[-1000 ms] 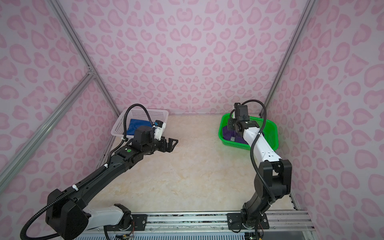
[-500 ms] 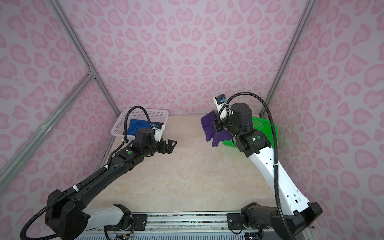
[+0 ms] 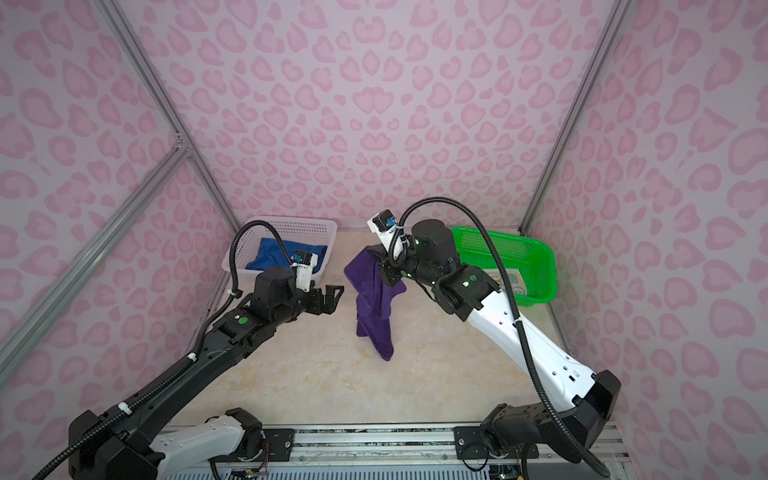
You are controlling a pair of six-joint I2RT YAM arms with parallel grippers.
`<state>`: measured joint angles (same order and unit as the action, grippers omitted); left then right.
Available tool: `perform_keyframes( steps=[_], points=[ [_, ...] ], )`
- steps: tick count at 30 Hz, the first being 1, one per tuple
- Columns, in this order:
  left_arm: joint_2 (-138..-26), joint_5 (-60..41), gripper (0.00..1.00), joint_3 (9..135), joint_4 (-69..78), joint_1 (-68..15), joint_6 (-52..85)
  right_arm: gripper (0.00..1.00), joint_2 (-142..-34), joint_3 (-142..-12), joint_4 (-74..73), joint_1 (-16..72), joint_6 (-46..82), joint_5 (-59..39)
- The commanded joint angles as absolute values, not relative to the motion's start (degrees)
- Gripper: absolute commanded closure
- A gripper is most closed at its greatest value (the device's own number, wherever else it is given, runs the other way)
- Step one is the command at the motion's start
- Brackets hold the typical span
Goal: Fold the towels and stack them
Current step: 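Grasp the purple towel with the right gripper and pull it onto the table, then grasp the purple towel's raised end with the left gripper while right releases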
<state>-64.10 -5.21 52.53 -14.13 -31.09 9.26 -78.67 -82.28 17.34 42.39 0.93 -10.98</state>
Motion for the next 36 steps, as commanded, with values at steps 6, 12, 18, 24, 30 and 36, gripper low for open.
perform_keyframes(
  steps=[6, 12, 18, 24, 30, 36],
  points=[
    [-64.4, -3.8, 0.03, 51.2, -17.4, -31.0, 7.8, 1.0, -87.4, -71.4, 10.9, 37.3, 11.2, -9.9],
    [-68.4, -4.2, 0.03, 52.0, -17.9, -31.1, 7.7, 1.0, -95.0, -66.4, 7.1, 30.4, 16.6, -9.4],
    [-74.0, -3.8, 0.02, 54.6, -19.3, -32.4, 7.1, 0.77, -100.8, -68.6, 14.6, 26.8, 15.0, -1.6],
    [-80.7, -3.2, 0.02, 58.6, -20.9, -36.1, 4.4, 0.49, -96.8, -65.2, 15.4, 26.6, 13.6, 3.9],
    [-90.3, -2.2, 0.01, 63.7, -20.3, -42.6, 3.4, 0.47, -87.7, -56.8, 13.5, 26.6, 13.9, 5.3],
    [-100.9, -0.4, 0.02, 71.2, -20.3, -48.1, 6.1, 0.47, -79.3, -50.2, 14.0, 26.5, 15.2, 8.7]
  ],
)
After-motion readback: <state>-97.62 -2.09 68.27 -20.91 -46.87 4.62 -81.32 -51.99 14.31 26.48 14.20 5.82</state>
